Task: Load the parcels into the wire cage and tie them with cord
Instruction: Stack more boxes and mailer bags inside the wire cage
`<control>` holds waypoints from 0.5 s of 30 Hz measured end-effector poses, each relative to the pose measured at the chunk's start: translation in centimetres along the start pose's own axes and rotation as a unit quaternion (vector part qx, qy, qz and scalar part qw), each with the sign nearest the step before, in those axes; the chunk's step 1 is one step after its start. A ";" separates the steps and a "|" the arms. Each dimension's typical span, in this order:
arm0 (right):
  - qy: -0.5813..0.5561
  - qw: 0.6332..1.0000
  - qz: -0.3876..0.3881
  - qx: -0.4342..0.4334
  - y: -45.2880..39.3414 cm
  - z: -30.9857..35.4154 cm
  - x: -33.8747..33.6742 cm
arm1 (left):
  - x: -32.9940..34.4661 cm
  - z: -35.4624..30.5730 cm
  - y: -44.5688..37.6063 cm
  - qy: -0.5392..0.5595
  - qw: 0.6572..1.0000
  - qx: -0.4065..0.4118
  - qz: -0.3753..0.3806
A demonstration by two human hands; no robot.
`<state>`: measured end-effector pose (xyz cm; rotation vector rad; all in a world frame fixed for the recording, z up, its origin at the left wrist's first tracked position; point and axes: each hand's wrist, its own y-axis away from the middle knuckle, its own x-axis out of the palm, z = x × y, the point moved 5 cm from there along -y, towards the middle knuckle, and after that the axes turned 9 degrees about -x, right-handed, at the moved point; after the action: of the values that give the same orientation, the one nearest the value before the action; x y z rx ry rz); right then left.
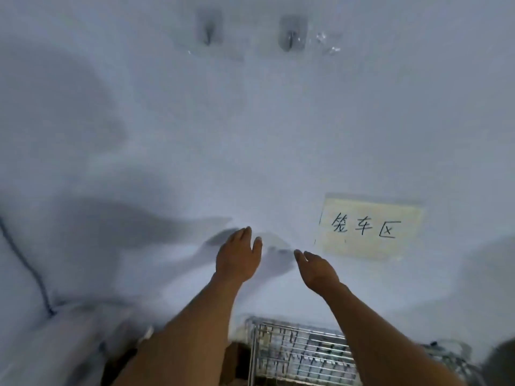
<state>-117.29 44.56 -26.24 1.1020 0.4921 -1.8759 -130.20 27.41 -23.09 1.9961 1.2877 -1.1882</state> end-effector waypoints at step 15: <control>0.015 0.894 0.203 -0.399 12.8 45.2 18.8 | -31.2 34.5 30.7 0.014 0.886 -0.393 -0.246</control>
<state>-133.09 -2.65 -17.06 0.6027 0.8734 -1.1042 -122.39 -27.27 -15.56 1.1260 1.9611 -0.6342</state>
